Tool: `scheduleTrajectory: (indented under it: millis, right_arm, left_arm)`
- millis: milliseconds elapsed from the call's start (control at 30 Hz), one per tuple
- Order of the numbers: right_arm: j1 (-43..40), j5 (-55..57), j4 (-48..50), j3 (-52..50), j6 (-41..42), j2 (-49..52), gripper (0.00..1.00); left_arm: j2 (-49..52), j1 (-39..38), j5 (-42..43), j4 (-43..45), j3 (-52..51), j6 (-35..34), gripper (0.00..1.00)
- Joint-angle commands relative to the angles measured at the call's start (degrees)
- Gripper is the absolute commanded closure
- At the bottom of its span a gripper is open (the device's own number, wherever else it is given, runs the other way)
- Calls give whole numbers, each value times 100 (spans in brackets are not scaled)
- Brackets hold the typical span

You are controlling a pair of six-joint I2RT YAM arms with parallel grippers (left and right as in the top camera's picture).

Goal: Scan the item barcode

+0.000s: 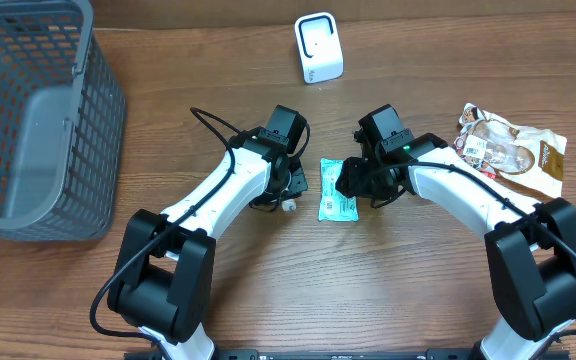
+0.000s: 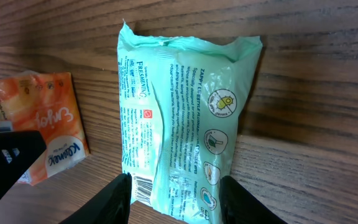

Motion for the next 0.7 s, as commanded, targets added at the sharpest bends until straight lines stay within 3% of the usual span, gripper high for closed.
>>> scheduleTrajectory:
  millis: [0,133,333,400,533,667]
  right_arm:
    - [-33,52,20,48,-13,7,53]
    - [-33,52,20,48,-13,7,53]
    - [-33,50,20,50,-13,7,52]
    - [-33,50,7,48,-39,7,45]
    - [-37,52,-24,48,-37,7,42]
    - [-37,52,-22,48,-37,7,42]
  left_arm:
    - [83,-7,-164,-48,-63,-37,78]
    - [83,2,-168,-96,-61,-28,82]
    - [81,4,-168,-83,-57,339,96]
    - [81,9,-166,-83,-52,520,96]
    - [81,24,-101,-157,-9,721,96]
    - [81,131,737,-225,125,1220,96]
